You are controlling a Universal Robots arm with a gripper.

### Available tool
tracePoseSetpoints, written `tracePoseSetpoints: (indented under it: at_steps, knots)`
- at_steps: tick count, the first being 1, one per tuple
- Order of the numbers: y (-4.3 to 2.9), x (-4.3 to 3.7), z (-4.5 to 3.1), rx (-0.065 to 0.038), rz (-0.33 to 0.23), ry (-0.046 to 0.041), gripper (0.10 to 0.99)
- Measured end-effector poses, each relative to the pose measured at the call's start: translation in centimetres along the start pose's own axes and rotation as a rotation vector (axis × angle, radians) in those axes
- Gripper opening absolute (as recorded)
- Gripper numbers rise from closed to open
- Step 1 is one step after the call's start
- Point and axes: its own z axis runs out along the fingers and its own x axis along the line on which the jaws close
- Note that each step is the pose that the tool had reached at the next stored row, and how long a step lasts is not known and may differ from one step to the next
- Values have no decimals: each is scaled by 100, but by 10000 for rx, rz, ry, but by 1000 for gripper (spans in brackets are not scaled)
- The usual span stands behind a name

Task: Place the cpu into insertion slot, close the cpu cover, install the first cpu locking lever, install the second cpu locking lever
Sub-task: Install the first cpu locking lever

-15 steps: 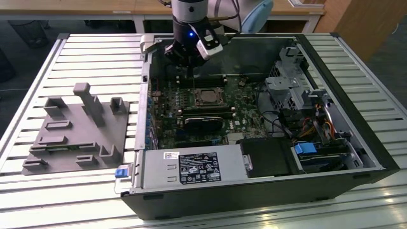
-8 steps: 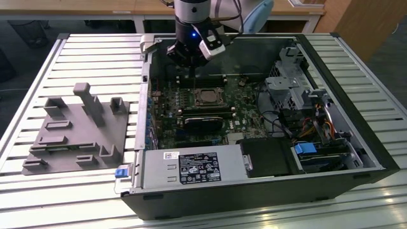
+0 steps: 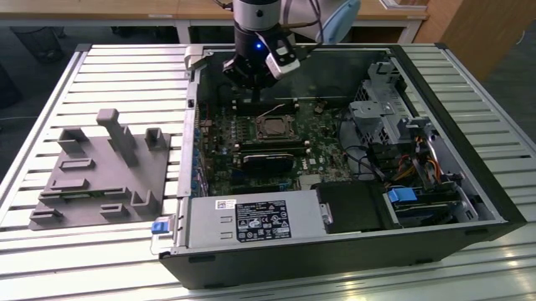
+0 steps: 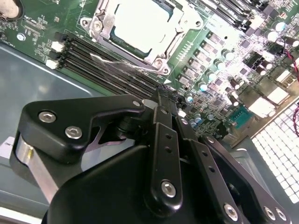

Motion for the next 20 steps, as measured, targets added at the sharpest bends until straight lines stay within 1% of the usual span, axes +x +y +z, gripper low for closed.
tracePoseSetpoints:
  at_steps: [3,6,7,8,9,10,12,15,20]
  knots:
    - [0,-32,2,0,0,0,106]
    - [-1,-46,9,-6,0,-3,106]
    - [-2,-47,10,-67,1,-3,106]
    - [-4,-47,13,-181,3,-3,106]
    - [-5,-48,18,-267,3,-8,106]
    - [-7,-48,27,-284,3,-22,106]
    - [-8,-50,45,-282,1,-33,106]
    - [-10,-77,82,-279,2,-33,106]
    - [-13,-178,129,-277,1,-33,106]
